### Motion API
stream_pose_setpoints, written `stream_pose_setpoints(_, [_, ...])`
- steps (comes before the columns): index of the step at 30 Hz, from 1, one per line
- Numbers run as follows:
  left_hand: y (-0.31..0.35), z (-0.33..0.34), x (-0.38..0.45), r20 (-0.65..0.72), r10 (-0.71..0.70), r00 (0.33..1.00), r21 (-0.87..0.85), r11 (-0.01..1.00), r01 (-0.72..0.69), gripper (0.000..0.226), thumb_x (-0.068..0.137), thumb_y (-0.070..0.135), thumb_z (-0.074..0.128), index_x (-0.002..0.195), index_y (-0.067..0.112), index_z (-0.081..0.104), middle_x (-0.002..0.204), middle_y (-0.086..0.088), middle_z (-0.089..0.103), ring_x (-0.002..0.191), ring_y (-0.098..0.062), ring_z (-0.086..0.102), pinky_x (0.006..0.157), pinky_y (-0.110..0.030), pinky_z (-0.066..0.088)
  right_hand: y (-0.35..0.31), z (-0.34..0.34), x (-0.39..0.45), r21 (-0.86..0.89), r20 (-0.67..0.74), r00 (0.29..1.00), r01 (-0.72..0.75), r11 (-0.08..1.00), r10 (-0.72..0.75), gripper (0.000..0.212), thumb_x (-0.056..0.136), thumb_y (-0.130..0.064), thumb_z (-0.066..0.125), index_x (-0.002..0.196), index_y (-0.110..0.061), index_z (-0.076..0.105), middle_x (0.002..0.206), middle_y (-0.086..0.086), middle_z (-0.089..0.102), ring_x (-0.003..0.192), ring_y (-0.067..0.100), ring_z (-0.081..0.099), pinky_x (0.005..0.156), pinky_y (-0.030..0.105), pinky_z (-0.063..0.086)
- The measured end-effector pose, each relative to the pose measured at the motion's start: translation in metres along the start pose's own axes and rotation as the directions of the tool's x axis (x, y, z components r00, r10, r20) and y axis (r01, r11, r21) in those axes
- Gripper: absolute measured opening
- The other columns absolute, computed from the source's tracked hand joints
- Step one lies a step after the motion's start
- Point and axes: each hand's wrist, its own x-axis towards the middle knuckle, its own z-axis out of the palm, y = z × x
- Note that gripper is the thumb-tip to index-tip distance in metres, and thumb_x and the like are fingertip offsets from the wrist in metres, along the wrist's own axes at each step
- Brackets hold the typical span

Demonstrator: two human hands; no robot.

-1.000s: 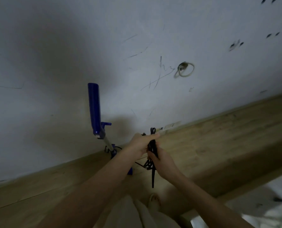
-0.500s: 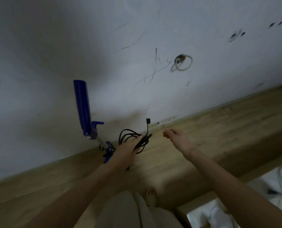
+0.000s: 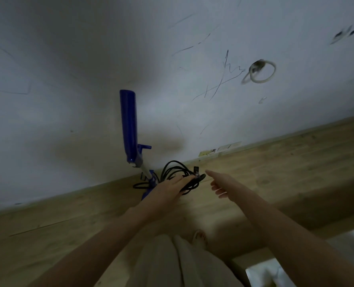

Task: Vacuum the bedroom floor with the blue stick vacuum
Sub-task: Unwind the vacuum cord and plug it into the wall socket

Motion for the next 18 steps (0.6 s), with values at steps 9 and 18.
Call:
stream_pose_setpoints(9, [-0.002,-0.003,-0.004,0.008,0.258,0.966,0.161,0.953,-0.256,0.062,0.094,-0.001,0.05,0.15,0.016,0.03,0.123,-0.009,0.054,0.1,-0.021,0.055,0.079,-0.027,0.047,-0.006,0.016,0.011,0.067,0.061,0.996,-0.067,0.995,0.063,0.016,0.091,-0.019,0.059,0.078,-0.009,0.058,0.07,0.007,0.055,0.06,0.016,0.048,0.06,0.027,0.04])
stream_pose_setpoints(18, [-0.017,0.01,-0.003,0.213,0.082,0.974,-0.169,0.985,-0.046,0.049,0.098,0.013,0.047,0.145,0.025,0.038,0.131,0.003,0.052,0.11,-0.011,0.054,0.096,-0.03,0.047,0.003,0.006,0.012,0.389,-0.154,0.977,0.2,0.899,-0.15,0.015,0.096,0.005,0.041,0.089,-0.001,0.053,0.074,0.014,0.056,0.057,0.017,0.049,0.056,0.026,0.046])
